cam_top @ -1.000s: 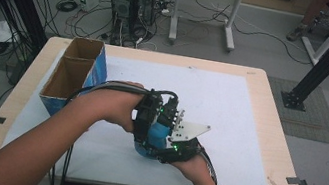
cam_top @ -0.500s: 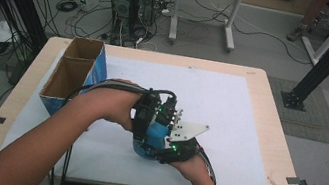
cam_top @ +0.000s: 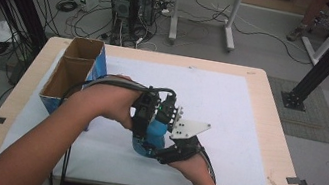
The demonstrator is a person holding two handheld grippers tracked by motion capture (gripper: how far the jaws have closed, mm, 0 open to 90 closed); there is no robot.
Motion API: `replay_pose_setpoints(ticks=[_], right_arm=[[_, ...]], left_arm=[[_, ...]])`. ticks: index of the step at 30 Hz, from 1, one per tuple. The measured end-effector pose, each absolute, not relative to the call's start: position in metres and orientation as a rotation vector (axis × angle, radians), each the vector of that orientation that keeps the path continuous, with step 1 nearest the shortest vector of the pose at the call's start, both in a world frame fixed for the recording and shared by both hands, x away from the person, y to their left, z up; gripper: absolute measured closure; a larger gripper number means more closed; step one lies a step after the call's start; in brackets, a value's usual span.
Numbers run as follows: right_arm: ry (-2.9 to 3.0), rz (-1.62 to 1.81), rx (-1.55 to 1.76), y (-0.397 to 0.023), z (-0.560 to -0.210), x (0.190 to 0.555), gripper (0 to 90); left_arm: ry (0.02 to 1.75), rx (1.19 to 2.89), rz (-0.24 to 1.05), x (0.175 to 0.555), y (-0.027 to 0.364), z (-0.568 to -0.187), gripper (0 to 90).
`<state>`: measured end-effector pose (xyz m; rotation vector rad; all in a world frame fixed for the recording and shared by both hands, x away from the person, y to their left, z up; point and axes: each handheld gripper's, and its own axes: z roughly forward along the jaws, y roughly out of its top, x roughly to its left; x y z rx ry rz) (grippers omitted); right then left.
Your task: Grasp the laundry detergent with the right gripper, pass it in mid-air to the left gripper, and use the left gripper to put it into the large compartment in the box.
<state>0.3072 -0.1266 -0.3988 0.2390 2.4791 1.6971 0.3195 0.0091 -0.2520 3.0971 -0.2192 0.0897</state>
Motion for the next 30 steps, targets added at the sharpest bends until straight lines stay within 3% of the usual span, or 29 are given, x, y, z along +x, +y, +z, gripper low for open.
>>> replay_pose_setpoints(ticks=[4,24,30], right_arm=[[2.488,1.682,0.274,-0.133,-0.395,0.307,22.6],[2.581,1.53,0.298,-0.156,-0.359,0.315,13.5],[2.605,1.454,0.317,-0.168,-0.35,0.319,12.3]], left_arm=[[-0.171,3.1,0.082,0.321,0.015,-0.239,38.5],[0.189,3.112,0.08,0.337,0.059,-0.182,38.4],[0.413,3.062,0.053,0.351,0.091,-0.146,38.3]])
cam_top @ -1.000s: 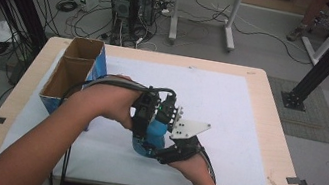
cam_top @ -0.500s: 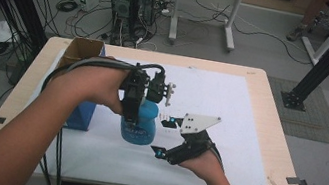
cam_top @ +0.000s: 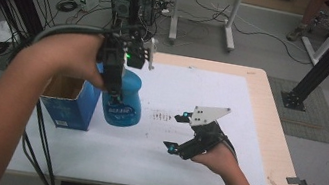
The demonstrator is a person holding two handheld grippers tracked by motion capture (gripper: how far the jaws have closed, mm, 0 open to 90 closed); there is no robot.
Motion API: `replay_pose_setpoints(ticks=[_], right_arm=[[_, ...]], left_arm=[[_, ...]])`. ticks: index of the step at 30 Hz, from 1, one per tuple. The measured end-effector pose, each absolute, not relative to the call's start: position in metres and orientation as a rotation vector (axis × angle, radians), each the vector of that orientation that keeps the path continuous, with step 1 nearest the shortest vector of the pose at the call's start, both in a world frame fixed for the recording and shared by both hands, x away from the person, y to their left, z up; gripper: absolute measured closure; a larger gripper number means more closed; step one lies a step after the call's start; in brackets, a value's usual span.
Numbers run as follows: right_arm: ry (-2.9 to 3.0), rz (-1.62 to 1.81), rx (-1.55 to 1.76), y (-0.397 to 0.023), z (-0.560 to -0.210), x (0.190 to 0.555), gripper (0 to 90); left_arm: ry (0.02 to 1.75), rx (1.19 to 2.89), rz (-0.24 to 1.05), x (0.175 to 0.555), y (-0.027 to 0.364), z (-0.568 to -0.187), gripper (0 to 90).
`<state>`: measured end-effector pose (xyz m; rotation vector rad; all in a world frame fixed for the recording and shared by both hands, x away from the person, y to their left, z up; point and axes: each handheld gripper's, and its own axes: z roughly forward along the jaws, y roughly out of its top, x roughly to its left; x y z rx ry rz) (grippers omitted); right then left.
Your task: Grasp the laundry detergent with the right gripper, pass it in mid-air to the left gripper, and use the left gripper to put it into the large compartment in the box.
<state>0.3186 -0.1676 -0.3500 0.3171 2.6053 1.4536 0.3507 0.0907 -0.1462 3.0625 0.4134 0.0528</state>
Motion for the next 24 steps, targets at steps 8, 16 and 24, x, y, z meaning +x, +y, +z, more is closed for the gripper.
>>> replay_pose_setpoints(ticks=[8,16,24], right_arm=[[2.627,1.396,0.332,-0.175,-0.349,0.321,10.4],[2.648,1.385,0.33,-0.175,-0.354,0.323,10.5],[2.655,1.37,0.33,-0.172,-0.356,0.324,10.5]], left_arm=[[0.633,2.992,0.085,0.366,0.13,-0.115,38.3],[0.873,2.878,0.121,0.378,0.177,-0.096,38.2],[0.963,2.852,0.184,0.388,0.219,-0.094,38.2]])
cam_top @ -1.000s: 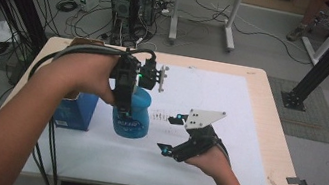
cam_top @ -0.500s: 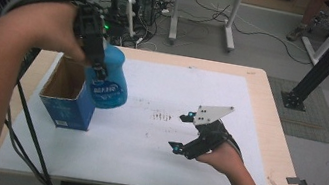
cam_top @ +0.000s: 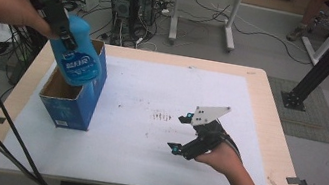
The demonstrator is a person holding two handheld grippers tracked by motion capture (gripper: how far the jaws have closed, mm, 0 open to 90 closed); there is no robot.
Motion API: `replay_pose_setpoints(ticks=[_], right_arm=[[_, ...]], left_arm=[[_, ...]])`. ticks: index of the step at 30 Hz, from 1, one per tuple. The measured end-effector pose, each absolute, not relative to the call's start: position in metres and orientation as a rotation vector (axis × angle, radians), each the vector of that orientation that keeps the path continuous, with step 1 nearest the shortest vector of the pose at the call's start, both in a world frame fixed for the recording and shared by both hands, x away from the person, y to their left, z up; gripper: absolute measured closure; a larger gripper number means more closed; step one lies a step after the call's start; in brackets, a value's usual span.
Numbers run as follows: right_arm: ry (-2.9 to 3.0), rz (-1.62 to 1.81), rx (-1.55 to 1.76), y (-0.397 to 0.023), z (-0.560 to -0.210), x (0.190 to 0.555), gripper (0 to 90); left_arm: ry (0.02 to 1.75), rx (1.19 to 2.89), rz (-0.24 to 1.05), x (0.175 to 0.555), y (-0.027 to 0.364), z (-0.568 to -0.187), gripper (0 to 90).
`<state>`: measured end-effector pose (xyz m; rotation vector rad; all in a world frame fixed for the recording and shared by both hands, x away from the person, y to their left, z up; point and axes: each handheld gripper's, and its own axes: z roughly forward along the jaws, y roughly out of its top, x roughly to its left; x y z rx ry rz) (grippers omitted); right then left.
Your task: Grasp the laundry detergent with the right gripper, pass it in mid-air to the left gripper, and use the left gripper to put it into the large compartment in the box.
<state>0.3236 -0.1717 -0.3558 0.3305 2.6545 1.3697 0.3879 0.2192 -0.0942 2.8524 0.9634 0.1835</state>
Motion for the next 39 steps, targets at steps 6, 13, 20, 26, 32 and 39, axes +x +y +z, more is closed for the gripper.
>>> replay_pose_setpoints(ticks=[6,13,20,26,32,39], right_arm=[[2.66,1.356,0.345,-0.168,-0.359,0.326,10.5],[2.667,1.335,0.356,-0.166,-0.362,0.327,10.5],[2.672,1.328,0.366,-0.165,-0.366,0.327,10.5],[2.676,1.329,0.359,-0.163,-0.369,0.327,10.5],[2.673,1.33,0.35,-0.161,-0.372,0.327,10.5],[2.691,1.322,0.353,-0.16,-0.374,0.328,10.5]], left_arm=[[0.97,2.876,0.187,0.398,0.239,-0.107,38.2],[1.024,2.871,0.149,0.413,0.253,-0.131,38.2],[1.109,2.855,0.076,0.424,0.257,-0.166,38.2],[1.108,2.866,0.041,0.431,0.255,-0.2,38.2],[1.088,2.881,-0.006,0.438,0.255,-0.231,38.1],[1.076,2.905,-0.039,0.442,0.253,-0.27,38.2]])
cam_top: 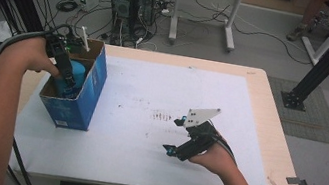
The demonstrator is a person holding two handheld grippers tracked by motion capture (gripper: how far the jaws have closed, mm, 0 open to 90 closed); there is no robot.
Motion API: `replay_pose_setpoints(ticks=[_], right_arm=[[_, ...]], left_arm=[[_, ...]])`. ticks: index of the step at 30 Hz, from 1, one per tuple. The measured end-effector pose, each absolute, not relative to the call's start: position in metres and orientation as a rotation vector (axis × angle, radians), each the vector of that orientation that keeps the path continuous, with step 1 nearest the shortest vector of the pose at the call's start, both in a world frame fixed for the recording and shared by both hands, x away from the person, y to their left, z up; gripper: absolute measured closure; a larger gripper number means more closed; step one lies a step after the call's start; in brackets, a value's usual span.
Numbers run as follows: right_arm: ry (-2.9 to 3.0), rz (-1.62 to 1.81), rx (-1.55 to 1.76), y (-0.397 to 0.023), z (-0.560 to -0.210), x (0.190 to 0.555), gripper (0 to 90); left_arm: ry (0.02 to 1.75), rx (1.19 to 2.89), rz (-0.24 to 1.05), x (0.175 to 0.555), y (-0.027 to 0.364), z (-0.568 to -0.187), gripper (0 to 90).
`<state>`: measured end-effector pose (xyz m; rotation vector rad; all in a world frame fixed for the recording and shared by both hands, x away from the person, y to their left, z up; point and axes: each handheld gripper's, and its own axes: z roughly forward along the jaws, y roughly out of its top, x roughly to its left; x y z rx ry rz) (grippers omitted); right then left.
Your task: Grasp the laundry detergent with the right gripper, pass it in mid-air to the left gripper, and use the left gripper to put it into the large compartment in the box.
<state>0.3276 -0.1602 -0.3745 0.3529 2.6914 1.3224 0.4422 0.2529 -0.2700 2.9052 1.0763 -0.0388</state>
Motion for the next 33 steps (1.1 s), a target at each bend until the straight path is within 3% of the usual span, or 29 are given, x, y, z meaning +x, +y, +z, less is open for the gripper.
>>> replay_pose_setpoints(ticks=[19,26,33], right_arm=[[2.685,1.332,0.357,-0.163,-0.374,0.327,10.5],[2.674,1.339,0.351,-0.164,-0.373,0.325,10.5],[2.672,1.34,0.349,-0.164,-0.372,0.324,10.5]], left_arm=[[1.016,2.916,0.043,0.442,0.253,-0.294,37.6],[1.03,2.909,0.047,0.439,0.251,-0.291,29.7],[1.027,2.903,0.061,0.439,0.251,-0.289,29.7]])
